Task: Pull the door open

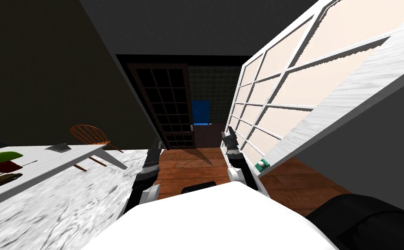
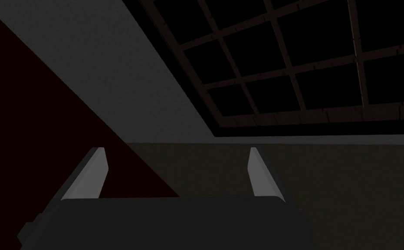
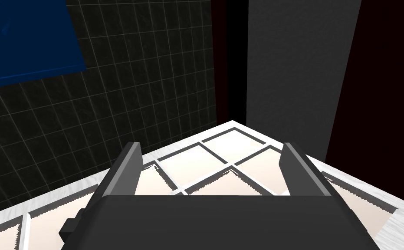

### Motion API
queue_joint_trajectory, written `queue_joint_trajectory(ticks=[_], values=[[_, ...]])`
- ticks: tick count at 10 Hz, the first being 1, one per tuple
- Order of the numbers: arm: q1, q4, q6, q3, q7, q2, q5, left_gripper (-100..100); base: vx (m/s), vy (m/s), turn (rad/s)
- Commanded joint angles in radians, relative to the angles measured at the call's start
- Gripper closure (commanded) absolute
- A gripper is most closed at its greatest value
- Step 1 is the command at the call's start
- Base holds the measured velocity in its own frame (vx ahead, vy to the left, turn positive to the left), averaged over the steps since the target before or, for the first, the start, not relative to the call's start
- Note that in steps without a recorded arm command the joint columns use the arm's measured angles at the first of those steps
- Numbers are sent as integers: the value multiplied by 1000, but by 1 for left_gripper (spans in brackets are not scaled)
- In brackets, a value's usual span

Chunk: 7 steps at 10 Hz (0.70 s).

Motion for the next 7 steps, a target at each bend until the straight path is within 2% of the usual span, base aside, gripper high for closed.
queue_joint_trajectory(ticks=[1,7], values=[[-6,33,-7,11,-40,5,-7,-100,136,-29,-71],[-39,164,-38,50,-160,16,-29,-100,104,-27,-54]])
